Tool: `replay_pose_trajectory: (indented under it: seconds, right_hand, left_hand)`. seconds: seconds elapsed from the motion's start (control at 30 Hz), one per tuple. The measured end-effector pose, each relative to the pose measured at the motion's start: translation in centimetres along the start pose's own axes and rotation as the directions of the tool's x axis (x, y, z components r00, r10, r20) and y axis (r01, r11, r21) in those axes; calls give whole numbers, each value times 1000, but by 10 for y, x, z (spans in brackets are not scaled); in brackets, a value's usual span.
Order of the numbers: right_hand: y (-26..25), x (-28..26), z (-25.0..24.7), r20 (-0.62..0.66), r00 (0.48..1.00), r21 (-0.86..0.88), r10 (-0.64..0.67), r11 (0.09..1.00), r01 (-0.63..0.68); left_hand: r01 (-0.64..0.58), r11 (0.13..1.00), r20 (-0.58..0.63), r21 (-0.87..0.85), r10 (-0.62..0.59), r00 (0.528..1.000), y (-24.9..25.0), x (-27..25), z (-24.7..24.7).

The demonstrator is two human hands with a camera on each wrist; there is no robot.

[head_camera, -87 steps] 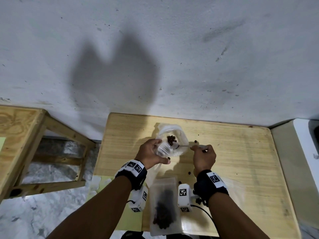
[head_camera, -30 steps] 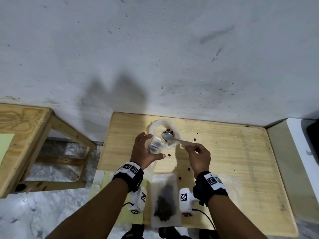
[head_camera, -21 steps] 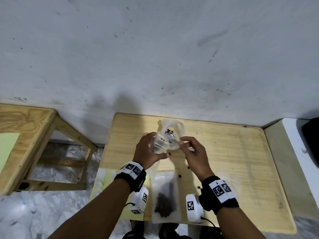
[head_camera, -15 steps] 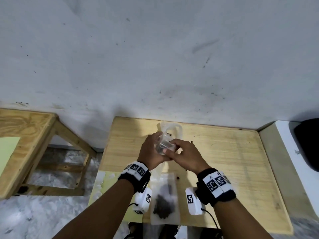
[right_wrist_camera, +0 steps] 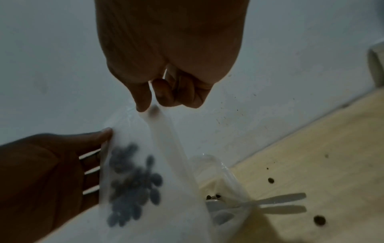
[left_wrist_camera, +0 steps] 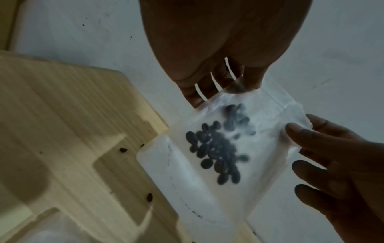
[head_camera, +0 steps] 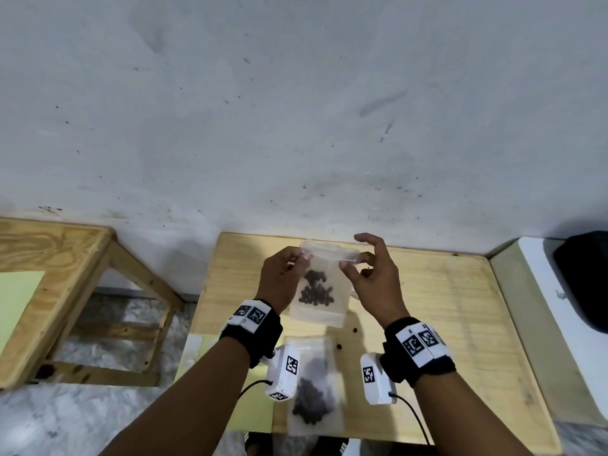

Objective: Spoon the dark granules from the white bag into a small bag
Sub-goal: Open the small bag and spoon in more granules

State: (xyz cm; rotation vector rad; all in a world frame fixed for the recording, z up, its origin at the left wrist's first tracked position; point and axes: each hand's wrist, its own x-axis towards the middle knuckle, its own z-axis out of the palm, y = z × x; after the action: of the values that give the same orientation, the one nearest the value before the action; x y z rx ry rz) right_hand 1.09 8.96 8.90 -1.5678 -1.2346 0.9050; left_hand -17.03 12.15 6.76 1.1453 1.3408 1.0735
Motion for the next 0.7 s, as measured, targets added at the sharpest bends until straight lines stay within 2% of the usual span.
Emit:
replay_pose_trajectory:
  seconds: [0.07,0.2,0.37,0.7]
  right_hand:
    - [-3,2,0,5,999,20,53,998,-53]
    - [-3,6,0,100,988,36,119,992,-123]
    - [3,10,-3,177,971,59,163,983,-176]
    - [-4,7,-14,163,935,308,314,884,-351]
  left_hand:
    - [12,1000,26,-7,-12,1000,3,-2,1]
    - [57,998,108,32,-61,992,4,-4,0]
    - [67,997,143,36,-72,987,7,-5,-2]
    - [128,985,132,-116,-113,985,15,-3,-4]
